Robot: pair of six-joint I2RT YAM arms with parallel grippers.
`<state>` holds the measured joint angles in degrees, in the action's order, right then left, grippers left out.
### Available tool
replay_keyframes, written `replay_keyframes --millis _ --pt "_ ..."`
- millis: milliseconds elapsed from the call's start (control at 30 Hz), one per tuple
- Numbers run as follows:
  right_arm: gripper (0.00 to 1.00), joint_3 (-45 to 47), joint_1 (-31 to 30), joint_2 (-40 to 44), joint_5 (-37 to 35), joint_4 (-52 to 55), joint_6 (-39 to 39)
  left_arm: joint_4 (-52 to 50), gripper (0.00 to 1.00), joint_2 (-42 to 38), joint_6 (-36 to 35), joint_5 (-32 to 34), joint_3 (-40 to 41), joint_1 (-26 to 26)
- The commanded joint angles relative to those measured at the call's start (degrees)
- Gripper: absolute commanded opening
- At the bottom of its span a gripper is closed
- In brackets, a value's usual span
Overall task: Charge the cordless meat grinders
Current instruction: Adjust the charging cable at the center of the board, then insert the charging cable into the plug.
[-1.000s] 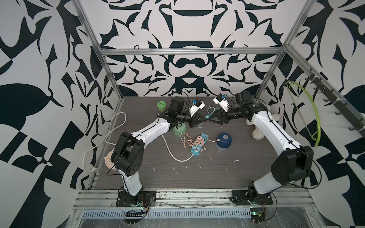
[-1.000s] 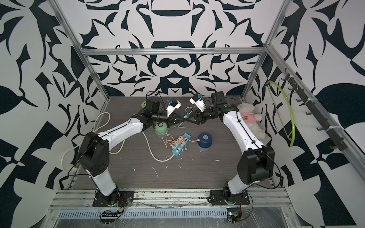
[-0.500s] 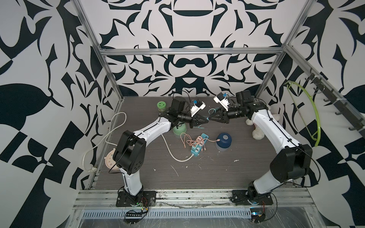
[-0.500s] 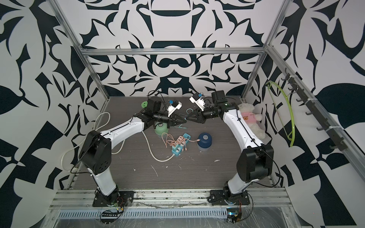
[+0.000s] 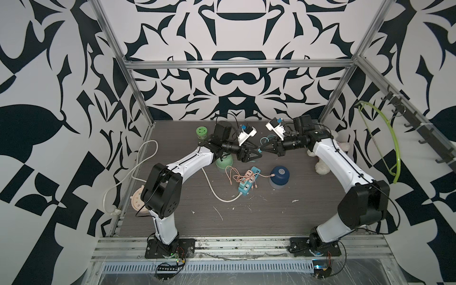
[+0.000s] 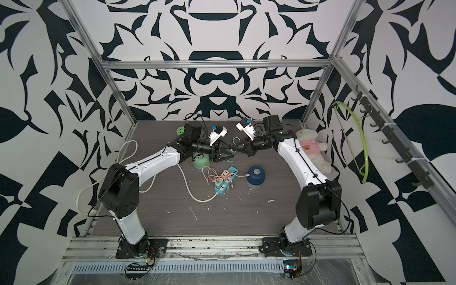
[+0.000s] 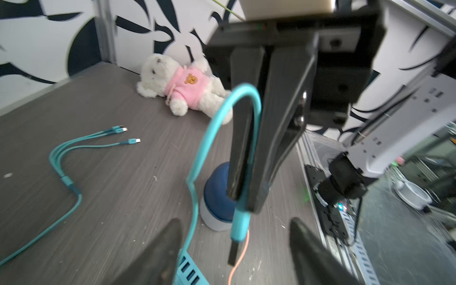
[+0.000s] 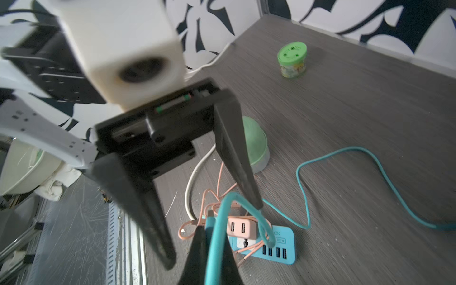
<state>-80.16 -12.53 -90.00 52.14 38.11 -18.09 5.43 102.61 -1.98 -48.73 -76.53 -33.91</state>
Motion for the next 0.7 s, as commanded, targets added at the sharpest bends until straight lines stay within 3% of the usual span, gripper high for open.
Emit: replay_keyframes --millis 0,133,200,333,433,667 --pt "0.00 3.9 -3.1 3.0 -14.1 -6.4 6.5 7.7 0.99 -5.0 3.1 8.9 6.5 0.4" --pt "0.00 8.3 -8.6 4.1 -25.8 -10.0 8.8 16.0 0.99 -11.5 4.6 27.7 15.5 -1.1" --pt "0.00 9.1 -10.8 3.7 -29.8 -10.5 10.0 19.9 1.00 -14.0 9.8 39.8 19.3 -1.0" --pt "0.00 9.6 -13.8 1.8 -35.6 -10.9 12.1 20.3 0.99 -16.2 16.7 56.3 21.9 -0.4" --pt "0.00 9.3 -15.8 -0.1 -38.2 -10.5 12.1 17.2 0.99 -16.2 20.4 61.5 21.0 0.9" --pt "0.00 9.6 -17.8 -2.6 -39.8 -9.7 11.0 15.8 0.99 -16.2 22.5 62.4 21.0 2.4"
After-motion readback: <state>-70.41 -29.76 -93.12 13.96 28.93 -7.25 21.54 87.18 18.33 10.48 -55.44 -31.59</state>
